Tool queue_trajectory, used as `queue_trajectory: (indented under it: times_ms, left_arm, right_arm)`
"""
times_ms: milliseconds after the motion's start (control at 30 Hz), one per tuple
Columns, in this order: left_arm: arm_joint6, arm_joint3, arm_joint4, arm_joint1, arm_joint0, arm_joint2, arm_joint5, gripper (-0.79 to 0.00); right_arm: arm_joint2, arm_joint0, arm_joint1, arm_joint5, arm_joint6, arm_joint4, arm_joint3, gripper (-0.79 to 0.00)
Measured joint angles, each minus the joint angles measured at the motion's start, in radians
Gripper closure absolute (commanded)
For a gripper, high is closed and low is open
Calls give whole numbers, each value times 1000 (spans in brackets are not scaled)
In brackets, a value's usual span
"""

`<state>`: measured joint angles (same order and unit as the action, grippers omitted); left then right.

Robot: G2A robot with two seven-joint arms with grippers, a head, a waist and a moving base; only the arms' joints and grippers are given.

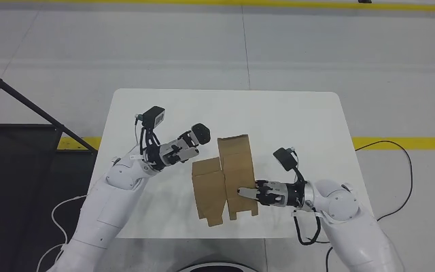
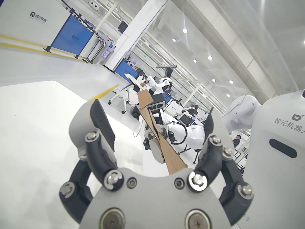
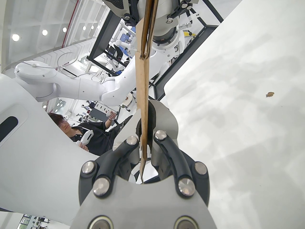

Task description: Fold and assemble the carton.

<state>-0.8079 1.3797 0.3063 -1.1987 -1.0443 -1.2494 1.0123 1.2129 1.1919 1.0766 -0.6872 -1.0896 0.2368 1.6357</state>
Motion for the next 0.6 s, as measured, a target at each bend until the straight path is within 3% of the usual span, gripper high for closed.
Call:
queue_trajectory:
  times_ms: [600]
  left_arm:
    - [2, 10, 27, 3, -10, 39, 0, -770]
  right_arm:
    - [-33, -18, -1, 33, 2, 15, -7, 0]
